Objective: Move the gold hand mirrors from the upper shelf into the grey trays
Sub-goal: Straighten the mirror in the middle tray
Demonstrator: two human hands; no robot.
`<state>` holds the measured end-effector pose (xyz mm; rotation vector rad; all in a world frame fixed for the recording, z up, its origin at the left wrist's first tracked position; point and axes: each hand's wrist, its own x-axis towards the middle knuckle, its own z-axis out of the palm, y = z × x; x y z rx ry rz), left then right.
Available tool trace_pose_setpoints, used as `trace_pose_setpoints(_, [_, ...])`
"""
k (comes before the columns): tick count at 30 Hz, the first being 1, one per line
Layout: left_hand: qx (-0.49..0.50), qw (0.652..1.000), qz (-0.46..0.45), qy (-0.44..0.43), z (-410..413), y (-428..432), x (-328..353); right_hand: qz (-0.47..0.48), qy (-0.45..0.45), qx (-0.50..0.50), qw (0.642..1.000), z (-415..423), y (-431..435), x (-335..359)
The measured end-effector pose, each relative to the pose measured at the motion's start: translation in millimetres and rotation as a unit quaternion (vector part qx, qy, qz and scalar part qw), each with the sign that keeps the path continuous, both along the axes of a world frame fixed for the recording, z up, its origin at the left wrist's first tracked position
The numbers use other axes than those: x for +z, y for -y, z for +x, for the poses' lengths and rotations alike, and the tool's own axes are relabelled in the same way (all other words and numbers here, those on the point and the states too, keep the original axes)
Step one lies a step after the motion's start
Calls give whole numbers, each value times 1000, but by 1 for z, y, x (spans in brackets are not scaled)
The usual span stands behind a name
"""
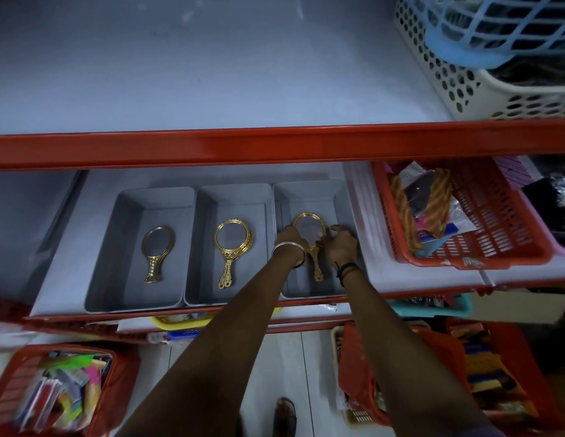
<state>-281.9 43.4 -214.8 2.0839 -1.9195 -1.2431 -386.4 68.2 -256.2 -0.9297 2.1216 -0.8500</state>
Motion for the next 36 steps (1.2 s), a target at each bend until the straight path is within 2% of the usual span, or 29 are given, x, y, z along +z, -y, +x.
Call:
trace_pose_setpoints(3, [-4, 997, -72, 5, 9, 4, 16, -20, -1, -10, 1000, 0, -6, 18])
trace_pose_setpoints(6, [24, 985, -162, -56, 31, 10, 33, -58, -2, -14, 998, 8, -10, 37])
trace_pose_setpoints(9, [83, 966, -212, -122, 68, 14, 45, -121, -7, -2, 993, 34, -11, 54])
trace_pose_setpoints(11, [110, 963, -222, -102, 93, 17, 47, -148, -18, 32, 988, 55, -9, 61])
trace_pose_setpoints(15, [107, 983, -151, 7, 136, 21, 41, -141, -12, 120, 983, 106, -1, 68])
trace_pose_setpoints(17, [84, 991, -97, 43, 146, 22, 33, -94, -21, 150, 984, 128, 5, 60])
trace_pose_setpoints(21, [42, 996, -16, 74, 149, 26, 22, 27, -50, 195, 979, 151, 21, 30])
trace_pose_setpoints(26, [34, 996, 20, 82, 147, 36, 10, 107, -69, 169, 977, 156, 38, 9])
trace_pose_setpoints(29, [41, 996, 34, 74, 150, 40, 5, 112, -79, 195, 971, 155, 48, 6])
trace_pose_setpoints(36, [60, 997, 40, 31, 154, 39, 3, 28, -49, 207, 977, 152, 52, 3])
